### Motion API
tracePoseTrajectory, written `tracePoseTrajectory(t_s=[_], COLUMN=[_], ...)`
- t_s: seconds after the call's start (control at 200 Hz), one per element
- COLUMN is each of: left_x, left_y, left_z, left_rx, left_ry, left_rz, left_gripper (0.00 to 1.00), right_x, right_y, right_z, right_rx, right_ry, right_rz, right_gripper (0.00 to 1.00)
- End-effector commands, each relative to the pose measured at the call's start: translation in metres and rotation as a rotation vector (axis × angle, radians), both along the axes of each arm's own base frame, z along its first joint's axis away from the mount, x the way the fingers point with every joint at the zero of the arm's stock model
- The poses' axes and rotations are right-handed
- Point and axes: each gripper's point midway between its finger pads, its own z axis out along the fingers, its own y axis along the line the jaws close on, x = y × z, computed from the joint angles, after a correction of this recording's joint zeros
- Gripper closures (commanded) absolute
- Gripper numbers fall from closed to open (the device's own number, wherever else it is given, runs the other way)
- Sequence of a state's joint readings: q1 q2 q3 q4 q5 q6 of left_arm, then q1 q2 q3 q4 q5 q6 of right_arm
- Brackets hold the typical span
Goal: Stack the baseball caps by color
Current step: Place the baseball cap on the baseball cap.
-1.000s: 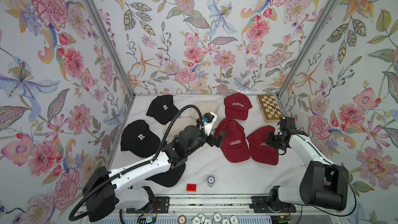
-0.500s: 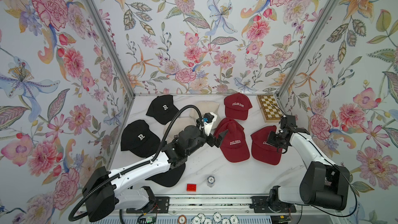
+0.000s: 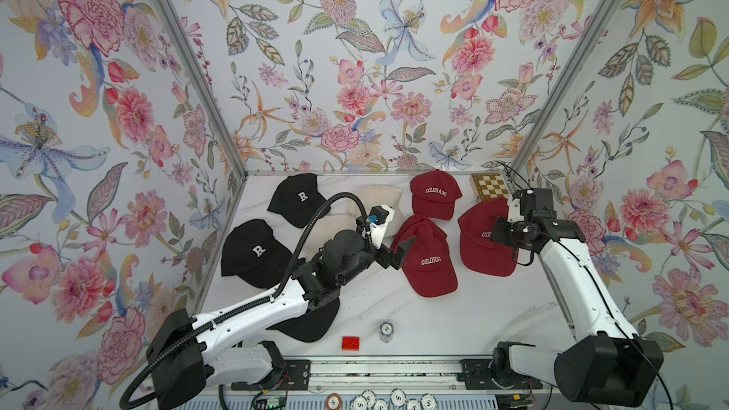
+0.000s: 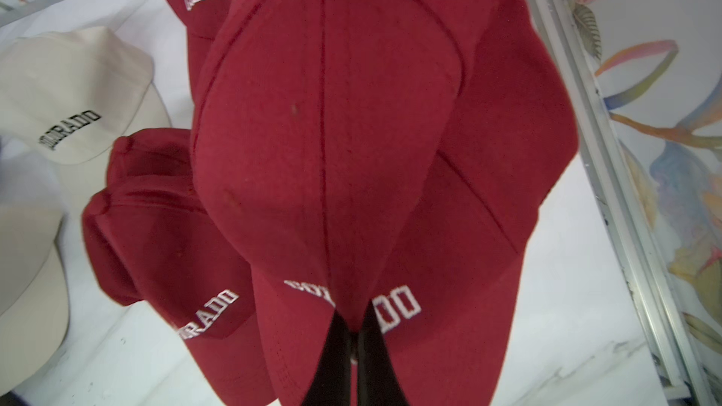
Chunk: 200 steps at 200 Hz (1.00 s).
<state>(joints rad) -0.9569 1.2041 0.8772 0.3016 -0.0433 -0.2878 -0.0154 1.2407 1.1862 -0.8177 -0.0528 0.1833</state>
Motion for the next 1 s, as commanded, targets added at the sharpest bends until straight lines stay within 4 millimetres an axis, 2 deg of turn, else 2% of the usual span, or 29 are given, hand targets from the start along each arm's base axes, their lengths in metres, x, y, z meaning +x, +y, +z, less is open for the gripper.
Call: tracePoseTrajectory(t_s=[0.0,0.205,0.35,0.726,0.996], left_x=[-0.003,-0.004,-0.006,-0.007,-0.004], left_y=[0.01,0.018,0.024,0.036,0.027], left_z=[0.005,0.007,0.009,0.006,0.002], left_rx=[0.004,0.004,-0.01,-0.023,-0.009], left_ry=[-0.012,-0.013,-0.009,0.0,-0.002], left_rz=[0.03,0.049,0.061,0.097,0.081], left_gripper=[0.0,0.0,0.0,0.0,0.0], right_x=[-0.008,-0.019,-0.03,-0.067,-0.104], right_y=[0.027,0.075,0.095,0.112,0.114], right_z=[0.024,0.043,0.049,0.078,0.092], right_rx=[0.001,-0.019,-0.033,-0.037,0.06], right_ry=[-0.042,-0.091,-0.087,-0.067,-0.003], right_rz=[0.139,0.335,0.416,0.51,0.517], right_gripper=[1.0,1.0,1.0,1.0,1.0])
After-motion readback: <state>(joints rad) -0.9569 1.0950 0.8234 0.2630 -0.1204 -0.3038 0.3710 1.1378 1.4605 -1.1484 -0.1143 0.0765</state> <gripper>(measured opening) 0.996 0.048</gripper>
